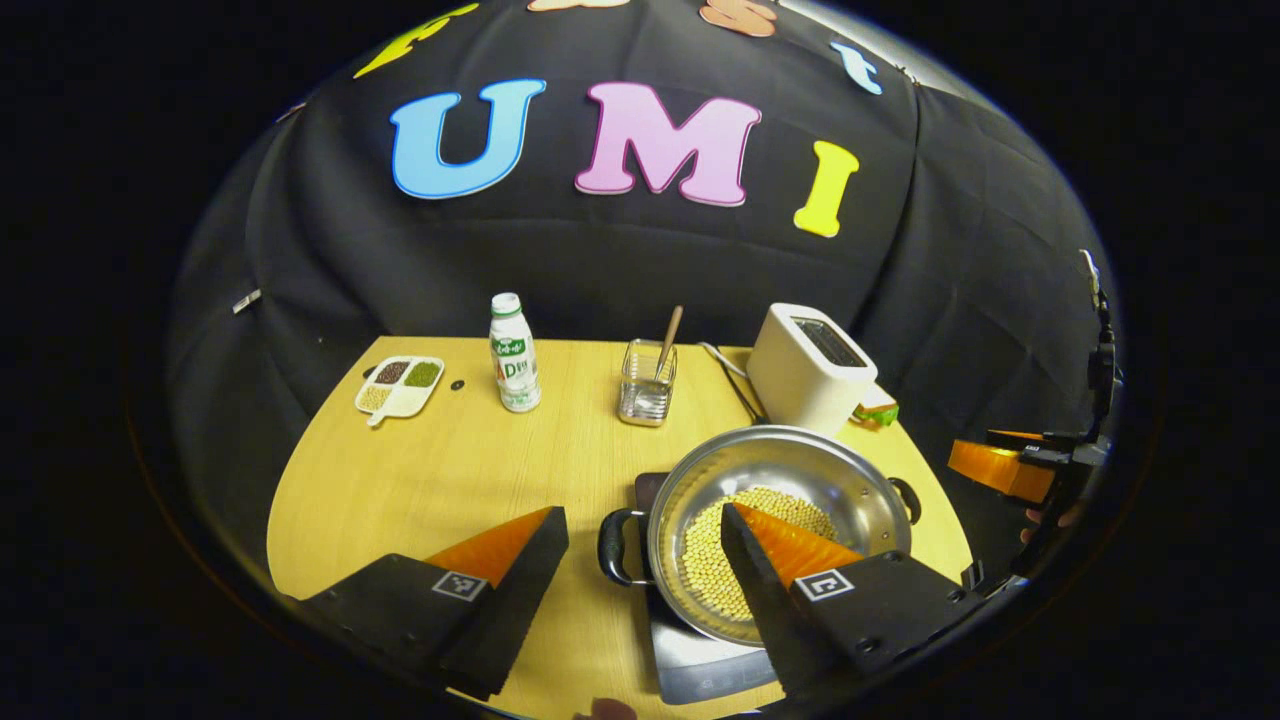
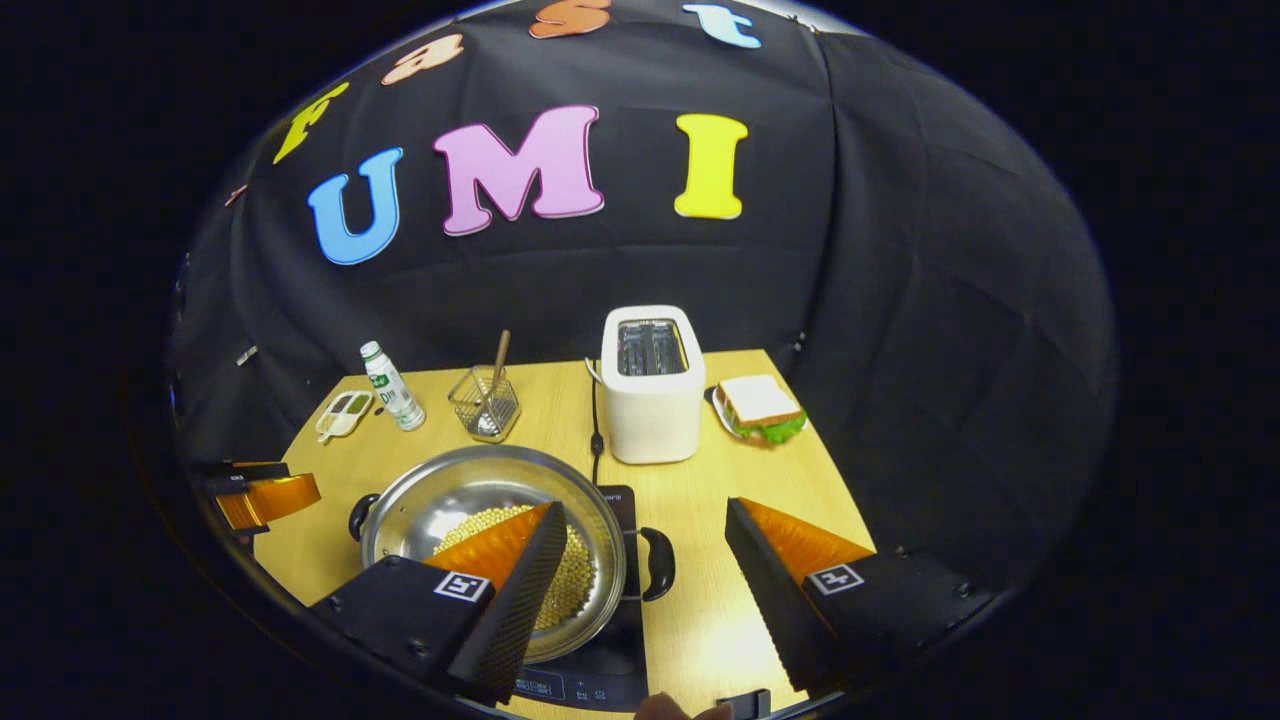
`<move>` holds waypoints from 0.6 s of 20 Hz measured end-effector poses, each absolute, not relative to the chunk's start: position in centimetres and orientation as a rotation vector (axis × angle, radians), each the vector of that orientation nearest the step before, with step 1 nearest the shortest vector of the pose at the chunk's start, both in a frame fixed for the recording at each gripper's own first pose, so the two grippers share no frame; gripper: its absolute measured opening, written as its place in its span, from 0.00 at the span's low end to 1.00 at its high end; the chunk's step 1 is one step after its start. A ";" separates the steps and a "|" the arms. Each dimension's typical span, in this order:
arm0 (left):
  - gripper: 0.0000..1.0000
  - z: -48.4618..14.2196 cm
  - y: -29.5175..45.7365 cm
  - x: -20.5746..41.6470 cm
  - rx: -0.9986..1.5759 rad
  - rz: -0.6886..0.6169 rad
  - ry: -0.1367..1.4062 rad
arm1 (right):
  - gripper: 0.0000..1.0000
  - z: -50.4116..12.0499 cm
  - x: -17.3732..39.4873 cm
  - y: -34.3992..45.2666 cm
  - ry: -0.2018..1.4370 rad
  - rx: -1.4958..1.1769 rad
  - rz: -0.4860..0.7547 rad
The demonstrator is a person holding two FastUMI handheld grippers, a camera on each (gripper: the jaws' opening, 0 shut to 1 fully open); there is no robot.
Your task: First push the handle of the pot to place it horizontally, then grasp the pot with both hands and set it on the induction cooktop.
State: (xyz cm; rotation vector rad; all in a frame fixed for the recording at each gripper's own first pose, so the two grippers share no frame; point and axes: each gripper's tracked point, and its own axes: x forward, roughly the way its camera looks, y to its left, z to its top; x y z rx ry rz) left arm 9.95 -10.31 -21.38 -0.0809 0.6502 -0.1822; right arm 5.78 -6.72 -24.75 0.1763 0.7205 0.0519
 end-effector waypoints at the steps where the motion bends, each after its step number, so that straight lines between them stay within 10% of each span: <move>1: 0.96 -19.8 -10.2 9.8 -0.073 -0.182 0.606 | 0.99 -23.1 5.8 -6.8 0.680 0.173 0.051; 12: 0.94 -5.0 -5.4 5.6 -0.060 -0.135 0.213 | 0.98 -5.2 3.9 -5.1 0.227 0.205 0.032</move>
